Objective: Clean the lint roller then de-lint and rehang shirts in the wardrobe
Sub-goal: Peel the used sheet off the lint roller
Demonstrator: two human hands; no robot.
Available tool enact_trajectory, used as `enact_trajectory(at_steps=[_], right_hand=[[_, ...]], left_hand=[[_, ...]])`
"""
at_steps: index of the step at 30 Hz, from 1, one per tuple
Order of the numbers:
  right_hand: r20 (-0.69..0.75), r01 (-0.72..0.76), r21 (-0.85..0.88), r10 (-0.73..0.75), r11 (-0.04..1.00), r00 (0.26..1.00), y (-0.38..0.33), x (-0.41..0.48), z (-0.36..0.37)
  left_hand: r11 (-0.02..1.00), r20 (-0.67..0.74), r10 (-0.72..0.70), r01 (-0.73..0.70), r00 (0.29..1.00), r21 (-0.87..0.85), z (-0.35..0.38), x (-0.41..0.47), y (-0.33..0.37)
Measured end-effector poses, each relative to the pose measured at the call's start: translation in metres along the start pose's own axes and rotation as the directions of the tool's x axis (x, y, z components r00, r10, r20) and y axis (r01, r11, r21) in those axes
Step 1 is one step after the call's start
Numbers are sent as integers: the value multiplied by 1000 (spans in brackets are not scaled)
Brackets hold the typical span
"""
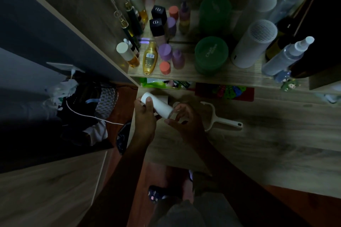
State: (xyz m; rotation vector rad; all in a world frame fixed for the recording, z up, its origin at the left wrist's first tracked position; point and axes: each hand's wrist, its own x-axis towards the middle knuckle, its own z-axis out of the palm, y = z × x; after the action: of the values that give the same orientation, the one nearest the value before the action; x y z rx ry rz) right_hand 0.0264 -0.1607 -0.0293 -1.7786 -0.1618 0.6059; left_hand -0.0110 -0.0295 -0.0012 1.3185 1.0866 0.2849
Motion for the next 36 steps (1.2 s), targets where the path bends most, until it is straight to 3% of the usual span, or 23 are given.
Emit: enact_trajectory(at_steps=[7,9,13,16,20,24,29,32,36], right_hand=[[38,-49,-103,53,993,998,13,12,-2],[17,-3,-122,5,993,1000,18,15,-2],[161,-39,-171,67,985,985,16,16,-1],[170,-15,-76,28,997,985,11,19,-11],[92,49,-103,-39,993,995,16,19,-9],[91,16,-98,-7,995,996,28,26,-16],[-51,-5,-253,-8,967,999,40,39,-30],[-59,-6,-377,-17,926,998,58,51,-33],[-82,-35,-632,-22,774,996,84,69,-20]], left_hand=[[999,-21,-7,6,1000,-41,7,0,1],[999,-23,-6,5,1000,-49,7,0,0],[999,-29,1,-2,1000,-34,7,2,-1],[1000,-19,5,-5,1000,-5,7,4,-2],[1000,-19,-7,7,1000,14,6,5,-4],[999,-76,33,-31,997,34,6,1,-12],[996,-123,82,-86,989,-27,-1,-6,-22],[996,-130,39,-49,991,-72,-4,-9,-22],[994,-128,15,-28,992,-101,-8,-16,-23]])
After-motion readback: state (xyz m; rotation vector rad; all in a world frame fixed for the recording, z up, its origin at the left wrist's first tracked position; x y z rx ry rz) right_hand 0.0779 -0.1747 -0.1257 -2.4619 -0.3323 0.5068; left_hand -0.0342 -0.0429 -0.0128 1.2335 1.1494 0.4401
